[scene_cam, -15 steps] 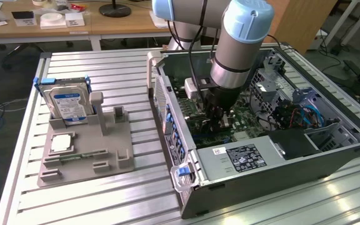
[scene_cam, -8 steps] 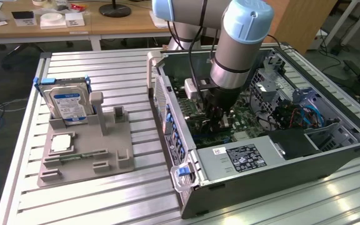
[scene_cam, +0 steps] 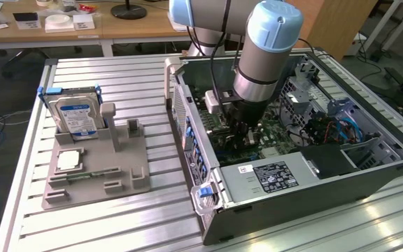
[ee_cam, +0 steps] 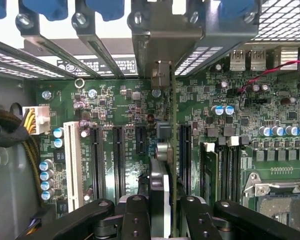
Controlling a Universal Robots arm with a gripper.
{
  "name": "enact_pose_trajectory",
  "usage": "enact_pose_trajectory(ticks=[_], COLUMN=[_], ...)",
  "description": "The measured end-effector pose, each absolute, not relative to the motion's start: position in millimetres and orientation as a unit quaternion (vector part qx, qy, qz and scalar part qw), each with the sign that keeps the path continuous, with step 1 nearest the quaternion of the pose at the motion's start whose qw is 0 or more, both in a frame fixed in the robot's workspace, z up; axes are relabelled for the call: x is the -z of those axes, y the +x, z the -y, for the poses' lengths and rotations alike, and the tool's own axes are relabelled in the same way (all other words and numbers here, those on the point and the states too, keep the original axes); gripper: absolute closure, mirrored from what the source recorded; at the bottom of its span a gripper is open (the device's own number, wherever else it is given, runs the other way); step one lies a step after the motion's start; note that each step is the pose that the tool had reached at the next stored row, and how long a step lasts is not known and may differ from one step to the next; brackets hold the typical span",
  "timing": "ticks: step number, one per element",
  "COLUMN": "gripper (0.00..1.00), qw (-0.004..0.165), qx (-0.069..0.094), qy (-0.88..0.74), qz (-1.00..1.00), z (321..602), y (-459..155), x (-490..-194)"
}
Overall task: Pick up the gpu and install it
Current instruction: 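Insert the gpu into the slot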
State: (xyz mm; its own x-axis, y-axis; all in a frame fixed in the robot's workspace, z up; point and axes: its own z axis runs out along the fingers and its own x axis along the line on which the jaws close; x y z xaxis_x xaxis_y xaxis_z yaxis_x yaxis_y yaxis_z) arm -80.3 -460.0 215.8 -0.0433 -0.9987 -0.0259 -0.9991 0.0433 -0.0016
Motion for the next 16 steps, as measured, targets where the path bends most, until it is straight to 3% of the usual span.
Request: enact_pose_trajectory(ticks=[16], gripper=[0.71], qw=[0.011], qx=[-0.009], qy=[-0.691], qz=[-0.722], z=[459.7], y=[-80.5], x=[-215.1])
